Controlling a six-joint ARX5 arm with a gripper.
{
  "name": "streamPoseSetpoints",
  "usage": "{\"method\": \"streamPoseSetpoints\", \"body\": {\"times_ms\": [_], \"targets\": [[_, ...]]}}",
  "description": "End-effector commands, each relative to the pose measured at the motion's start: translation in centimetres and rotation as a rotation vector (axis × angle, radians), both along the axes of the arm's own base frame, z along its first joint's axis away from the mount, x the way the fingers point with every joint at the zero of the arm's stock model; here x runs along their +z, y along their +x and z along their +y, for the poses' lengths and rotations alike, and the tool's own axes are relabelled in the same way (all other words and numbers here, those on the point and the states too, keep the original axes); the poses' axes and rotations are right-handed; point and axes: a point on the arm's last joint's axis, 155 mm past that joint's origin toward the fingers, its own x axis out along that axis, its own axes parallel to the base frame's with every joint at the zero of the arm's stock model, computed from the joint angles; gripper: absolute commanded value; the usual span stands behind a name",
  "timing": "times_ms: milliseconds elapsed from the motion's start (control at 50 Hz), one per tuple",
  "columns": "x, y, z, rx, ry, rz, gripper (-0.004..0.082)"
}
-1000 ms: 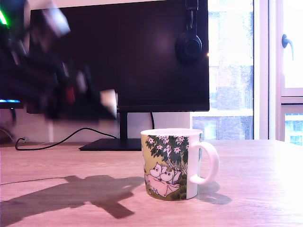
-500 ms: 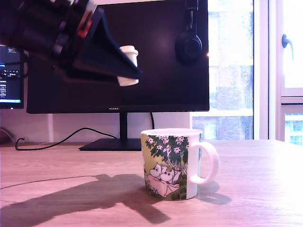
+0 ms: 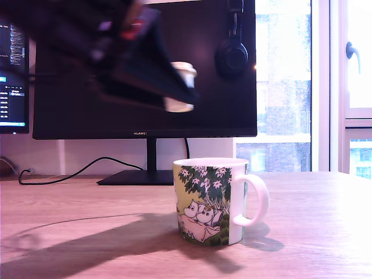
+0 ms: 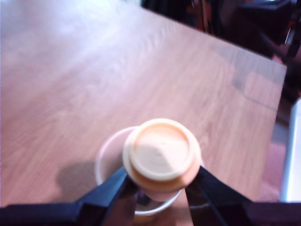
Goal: Pick up the coffee capsules from the table one by one and drop them inside the nearest coffee cup
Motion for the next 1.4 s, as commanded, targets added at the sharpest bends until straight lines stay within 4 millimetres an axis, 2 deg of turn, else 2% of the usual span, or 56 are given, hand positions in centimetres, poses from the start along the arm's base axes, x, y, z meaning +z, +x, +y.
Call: {"method": "streamPoseSetpoints", "body": {"times_ms": [0, 220, 520, 780, 1160, 1180, 1220, 1260, 1320, 1380], "targets": [[-0.8, 0.0, -0.6, -0.021, 0.042, 0.018, 0.0158], [-2.5, 0.7, -1.3, -0.036, 0.177, 0.069, 0.0158], [-4.4, 1.4, -0.7, -0.033, 0.327, 0.096, 0.0158], [-4.4, 0.7, -1.3, -0.065, 0.331, 0.083, 0.0158], [-4.3, 0.8, -1.3, -0.061, 0.327, 0.078, 0.0172], [-4.3, 0.8, -1.3, -0.061, 0.327, 0.078, 0.0191], [-4.3, 0.9, -1.4, -0.062, 0.324, 0.077, 0.0287], [-4.2, 0.9, -1.4, -0.062, 0.321, 0.075, 0.0467], [-4.1, 1.1, -1.5, -0.040, 0.310, 0.085, 0.0685], [-4.0, 1.1, -1.6, -0.041, 0.308, 0.084, 0.0791]]}}
